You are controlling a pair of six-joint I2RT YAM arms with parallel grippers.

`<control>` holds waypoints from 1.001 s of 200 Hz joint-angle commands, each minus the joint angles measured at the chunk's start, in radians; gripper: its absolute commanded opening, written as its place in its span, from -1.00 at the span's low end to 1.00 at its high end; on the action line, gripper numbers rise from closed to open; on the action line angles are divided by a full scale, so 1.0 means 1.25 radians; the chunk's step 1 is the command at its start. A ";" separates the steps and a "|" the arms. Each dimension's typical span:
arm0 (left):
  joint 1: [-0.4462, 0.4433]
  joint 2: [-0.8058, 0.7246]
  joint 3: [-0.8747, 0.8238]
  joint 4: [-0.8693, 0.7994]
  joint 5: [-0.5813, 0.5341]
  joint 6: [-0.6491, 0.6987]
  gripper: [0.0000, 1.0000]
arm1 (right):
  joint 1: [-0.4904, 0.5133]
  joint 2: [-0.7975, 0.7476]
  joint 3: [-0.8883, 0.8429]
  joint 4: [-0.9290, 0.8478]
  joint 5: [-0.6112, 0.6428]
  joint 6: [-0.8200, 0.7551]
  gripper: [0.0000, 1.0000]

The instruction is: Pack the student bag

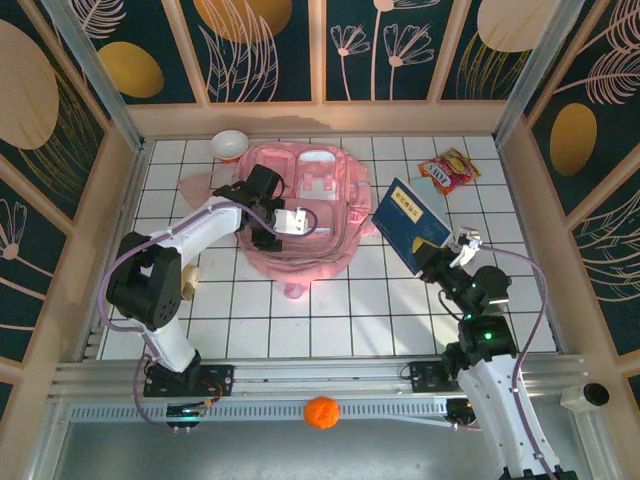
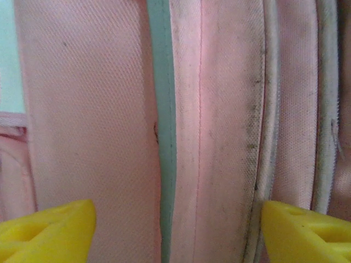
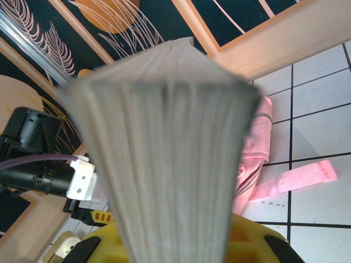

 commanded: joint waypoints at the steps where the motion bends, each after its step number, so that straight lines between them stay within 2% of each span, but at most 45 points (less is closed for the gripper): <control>1: 0.003 0.019 -0.050 0.072 -0.071 0.004 0.57 | 0.006 -0.013 -0.002 0.062 -0.012 0.009 -1.00; 59: 0.003 0.013 -0.050 0.068 0.032 -0.012 0.61 | 0.007 -0.014 -0.007 0.068 -0.010 0.011 -1.00; 96: 0.003 -0.022 -0.046 -0.018 0.156 -0.013 0.62 | 0.007 -0.014 -0.011 0.098 -0.024 0.025 -1.00; 135: 0.003 -0.045 -0.106 0.033 0.091 -0.018 0.62 | 0.007 -0.013 -0.034 0.159 -0.043 0.062 -1.00; 166: 0.003 -0.059 -0.176 0.220 -0.023 -0.051 0.63 | 0.007 -0.014 -0.033 0.159 -0.036 0.064 -1.00; 179: 0.003 -0.053 -0.186 0.273 -0.045 -0.064 0.63 | 0.007 -0.013 -0.032 0.159 -0.035 0.070 -1.00; 191: 0.002 -0.042 -0.186 0.309 -0.063 -0.084 0.59 | 0.007 -0.014 -0.029 0.156 -0.034 0.075 -1.00; 200: -0.001 -0.038 -0.184 0.321 -0.077 -0.091 0.47 | 0.007 -0.014 -0.025 0.149 -0.033 0.077 -1.00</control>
